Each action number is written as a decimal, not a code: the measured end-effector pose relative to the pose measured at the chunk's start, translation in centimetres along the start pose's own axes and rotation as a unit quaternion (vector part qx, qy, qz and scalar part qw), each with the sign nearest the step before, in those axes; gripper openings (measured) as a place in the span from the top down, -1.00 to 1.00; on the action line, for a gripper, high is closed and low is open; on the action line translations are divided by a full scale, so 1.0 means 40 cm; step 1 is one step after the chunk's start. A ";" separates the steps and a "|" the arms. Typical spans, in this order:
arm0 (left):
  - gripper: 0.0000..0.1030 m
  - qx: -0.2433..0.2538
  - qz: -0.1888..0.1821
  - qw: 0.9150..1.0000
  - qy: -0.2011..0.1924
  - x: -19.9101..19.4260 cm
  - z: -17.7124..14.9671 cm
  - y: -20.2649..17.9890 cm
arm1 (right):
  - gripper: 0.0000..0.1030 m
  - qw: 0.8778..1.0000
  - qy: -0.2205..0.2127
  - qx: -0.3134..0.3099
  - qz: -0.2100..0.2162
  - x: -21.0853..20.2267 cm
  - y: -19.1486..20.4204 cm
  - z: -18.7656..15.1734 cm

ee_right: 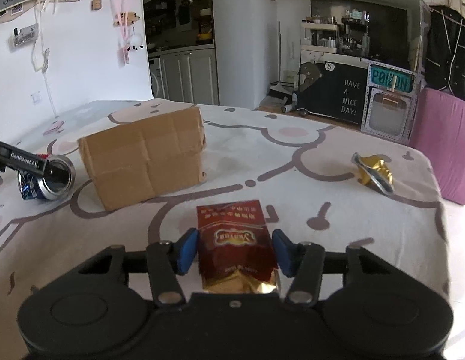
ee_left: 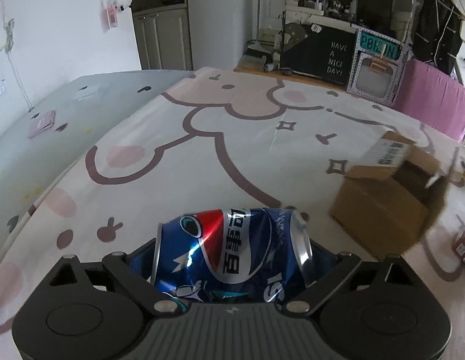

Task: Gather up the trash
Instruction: 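Carry the Pepsi can and snack packet with both tools over the yellow wastebasket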

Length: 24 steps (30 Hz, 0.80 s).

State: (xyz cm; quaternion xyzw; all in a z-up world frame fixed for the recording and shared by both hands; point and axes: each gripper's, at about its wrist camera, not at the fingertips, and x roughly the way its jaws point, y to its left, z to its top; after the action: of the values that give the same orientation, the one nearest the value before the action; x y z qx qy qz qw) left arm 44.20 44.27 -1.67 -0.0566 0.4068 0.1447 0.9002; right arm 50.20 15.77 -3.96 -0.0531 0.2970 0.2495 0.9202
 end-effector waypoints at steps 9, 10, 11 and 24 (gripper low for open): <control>-0.87 -0.005 -0.024 0.999 -0.027 -0.129 -0.093 -0.043 | 0.02 1.000 0.013 -0.002 -0.003 -0.119 0.019 -0.044; -0.86 -0.005 -0.027 0.999 -0.030 -0.145 -0.105 -0.048 | 0.03 1.000 0.013 -0.001 -0.005 -0.137 0.020 -0.051; -0.86 -0.004 -0.030 0.999 -0.032 -0.161 -0.117 -0.053 | 0.03 1.000 0.012 0.000 -0.005 -0.152 0.019 -0.057; -0.87 0.052 -0.027 0.994 -0.097 -0.419 -0.259 -0.184 | 0.05 0.999 0.001 0.035 -0.006 -0.372 0.008 -0.138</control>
State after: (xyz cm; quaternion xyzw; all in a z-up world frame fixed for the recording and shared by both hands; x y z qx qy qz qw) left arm 28.53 31.38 3.92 -0.0063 0.3228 0.1036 0.9408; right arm 36.79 8.33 0.07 -0.0227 0.3066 0.2334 0.9225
